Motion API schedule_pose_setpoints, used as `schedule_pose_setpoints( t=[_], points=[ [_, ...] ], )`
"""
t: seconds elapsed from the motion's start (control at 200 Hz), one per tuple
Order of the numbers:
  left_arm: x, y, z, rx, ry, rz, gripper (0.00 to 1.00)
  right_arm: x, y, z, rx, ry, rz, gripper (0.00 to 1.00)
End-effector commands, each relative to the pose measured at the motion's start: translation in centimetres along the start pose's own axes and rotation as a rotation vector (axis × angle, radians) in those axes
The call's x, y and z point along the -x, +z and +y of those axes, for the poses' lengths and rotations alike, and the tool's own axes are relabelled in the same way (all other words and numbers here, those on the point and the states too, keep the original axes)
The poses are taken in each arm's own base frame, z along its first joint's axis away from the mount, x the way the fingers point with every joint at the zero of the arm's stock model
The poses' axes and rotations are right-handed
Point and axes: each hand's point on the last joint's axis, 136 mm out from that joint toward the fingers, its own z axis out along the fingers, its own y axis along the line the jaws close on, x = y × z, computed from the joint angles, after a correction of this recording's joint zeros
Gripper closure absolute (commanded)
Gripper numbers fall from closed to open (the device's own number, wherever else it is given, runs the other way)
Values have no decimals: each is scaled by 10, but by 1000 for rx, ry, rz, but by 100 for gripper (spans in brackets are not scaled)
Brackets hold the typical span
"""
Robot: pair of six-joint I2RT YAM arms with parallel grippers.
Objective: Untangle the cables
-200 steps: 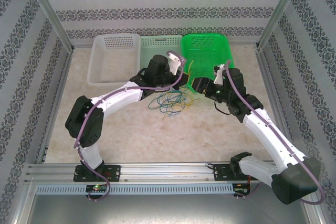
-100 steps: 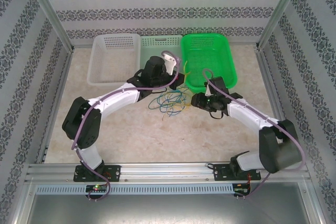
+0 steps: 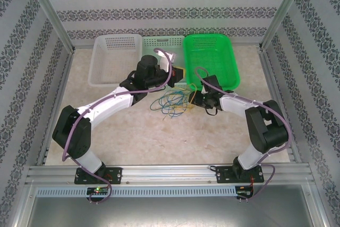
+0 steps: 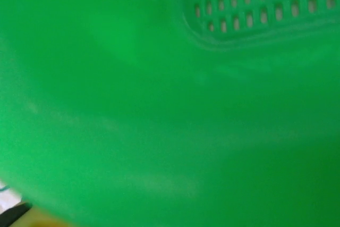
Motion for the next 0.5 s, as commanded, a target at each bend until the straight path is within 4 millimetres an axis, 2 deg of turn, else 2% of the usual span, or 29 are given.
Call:
schedule_pose_setpoints(
  t=[0.0, 0.03, 0.09, 0.145, 0.21, 0.4, 0.495],
  points=[
    [8, -5, -3, -22, -2, -19, 91, -2, 11, 0, -23, 13, 22, 55],
    [5, -5, 0, -7, -8, -7, 85, -3, 13, -2, -33, 16, 26, 56],
    [-3, -6, 8, 25, -28, 14, 68, -5, 15, -6, -48, 13, 35, 59],
    [-11, -7, 14, 44, -42, 33, 56, -9, 17, -8, -56, 0, 51, 59],
    [-20, -7, 20, 68, -54, 63, 38, -15, 20, -10, -66, -21, 68, 58],
    [-49, 3, 30, 70, -65, 171, 30, -18, 26, -6, -74, -92, 59, 61],
    [-55, 9, 31, 57, -73, 189, 30, -16, 26, 4, -79, -154, 40, 76]
  ],
)
